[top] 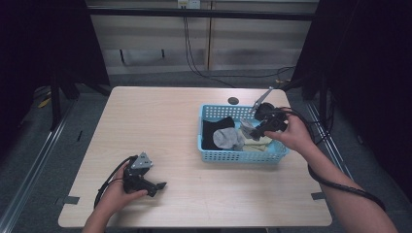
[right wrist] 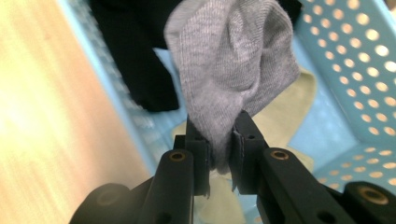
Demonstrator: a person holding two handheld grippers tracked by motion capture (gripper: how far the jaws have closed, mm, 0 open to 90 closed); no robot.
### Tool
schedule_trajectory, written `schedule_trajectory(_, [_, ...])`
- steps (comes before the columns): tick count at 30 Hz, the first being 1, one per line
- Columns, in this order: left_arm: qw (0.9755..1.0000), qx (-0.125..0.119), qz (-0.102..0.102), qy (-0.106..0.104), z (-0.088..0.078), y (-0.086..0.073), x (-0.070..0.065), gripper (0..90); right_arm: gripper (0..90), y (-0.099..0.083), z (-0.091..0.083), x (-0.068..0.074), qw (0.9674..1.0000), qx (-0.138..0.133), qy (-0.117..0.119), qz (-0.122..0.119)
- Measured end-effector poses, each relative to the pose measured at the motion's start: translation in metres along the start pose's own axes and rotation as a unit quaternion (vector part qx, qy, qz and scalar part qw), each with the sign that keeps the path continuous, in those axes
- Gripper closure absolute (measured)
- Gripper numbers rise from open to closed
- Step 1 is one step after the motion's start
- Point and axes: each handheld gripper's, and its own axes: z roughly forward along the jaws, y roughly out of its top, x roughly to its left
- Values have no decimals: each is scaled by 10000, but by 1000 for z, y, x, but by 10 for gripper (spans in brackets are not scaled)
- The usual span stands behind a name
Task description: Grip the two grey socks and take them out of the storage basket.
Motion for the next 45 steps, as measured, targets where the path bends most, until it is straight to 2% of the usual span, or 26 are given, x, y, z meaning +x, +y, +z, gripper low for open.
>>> schedule_trajectory(9, [10000, 28, 38, -6, 0, 0, 0, 0, 795, 3, -12, 23, 9995, -91, 94, -288])
schedule_trajectory(19, [10000, 27, 38, -6, 0, 0, 0, 0, 794, 9, -19, 53, 9966, -224, 256, -756])
schedule_trajectory(23, [10000, 28, 39, -5, 0, 0, 0, 0, 794, 10, -19, 67, 9951, -294, 378, -869])
schedule_trajectory(30, [10000, 30, 38, -4, 0, 0, 0, 0, 792, 12, -12, 86, 9925, -246, 521, -1075])
schedule_trajectory(31, [10000, 29, 37, -5, 0, 0, 0, 0, 791, 13, -8, 91, 9913, -209, 555, -1171])
schedule_trajectory(38, [10000, 28, 39, -7, 0, 0, 0, 0, 788, 15, 6, 109, 9878, -116, 723, -1372])
schedule_trajectory(40, [10000, 31, 39, -4, 0, 0, 0, 0, 787, 16, 12, 114, 9859, -99, 769, -1485])
schedule_trajectory(42, [10000, 24, 38, -9, 0, 0, 0, 0, 786, 16, 17, 117, 9859, -34, 806, -1463])
schedule_trajectory(45, [10000, 26, 38, -7, 0, 0, 0, 0, 782, 17, 25, 122, 9843, 3, 856, -1541])
